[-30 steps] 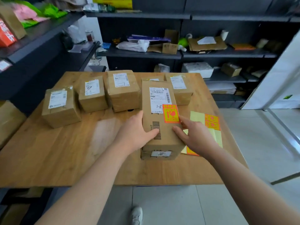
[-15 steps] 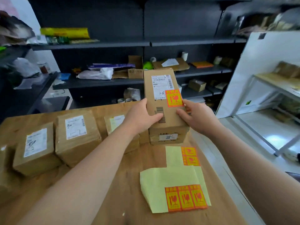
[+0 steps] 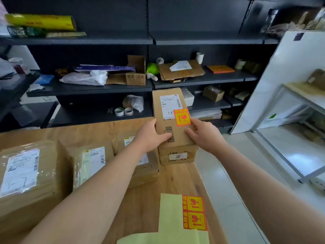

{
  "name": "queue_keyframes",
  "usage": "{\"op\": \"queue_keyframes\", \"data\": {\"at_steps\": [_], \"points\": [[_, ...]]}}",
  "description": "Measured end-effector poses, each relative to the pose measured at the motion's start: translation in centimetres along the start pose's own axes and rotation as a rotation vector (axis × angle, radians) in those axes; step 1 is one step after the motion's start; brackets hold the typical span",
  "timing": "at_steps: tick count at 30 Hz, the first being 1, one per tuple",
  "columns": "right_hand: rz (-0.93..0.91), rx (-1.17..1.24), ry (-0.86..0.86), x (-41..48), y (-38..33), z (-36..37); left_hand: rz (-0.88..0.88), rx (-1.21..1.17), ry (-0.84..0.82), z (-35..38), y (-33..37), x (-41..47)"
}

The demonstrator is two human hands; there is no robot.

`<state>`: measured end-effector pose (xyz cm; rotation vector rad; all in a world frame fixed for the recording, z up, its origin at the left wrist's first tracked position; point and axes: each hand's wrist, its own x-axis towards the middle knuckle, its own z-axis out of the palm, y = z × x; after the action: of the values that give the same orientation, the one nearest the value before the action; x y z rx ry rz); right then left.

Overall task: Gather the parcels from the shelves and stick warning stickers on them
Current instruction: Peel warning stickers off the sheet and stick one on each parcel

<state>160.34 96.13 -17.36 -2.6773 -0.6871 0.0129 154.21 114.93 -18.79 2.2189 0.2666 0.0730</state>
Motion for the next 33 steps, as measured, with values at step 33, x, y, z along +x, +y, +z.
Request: {"op": "queue_keyframes", "data": {"at_steps": [33], "points": [[-0.13, -0.045, -0.04, 0.9, -1.8, 9.5, -0.119, 0.789, -0.031, -0.8, -8.5, -3.9]]}}
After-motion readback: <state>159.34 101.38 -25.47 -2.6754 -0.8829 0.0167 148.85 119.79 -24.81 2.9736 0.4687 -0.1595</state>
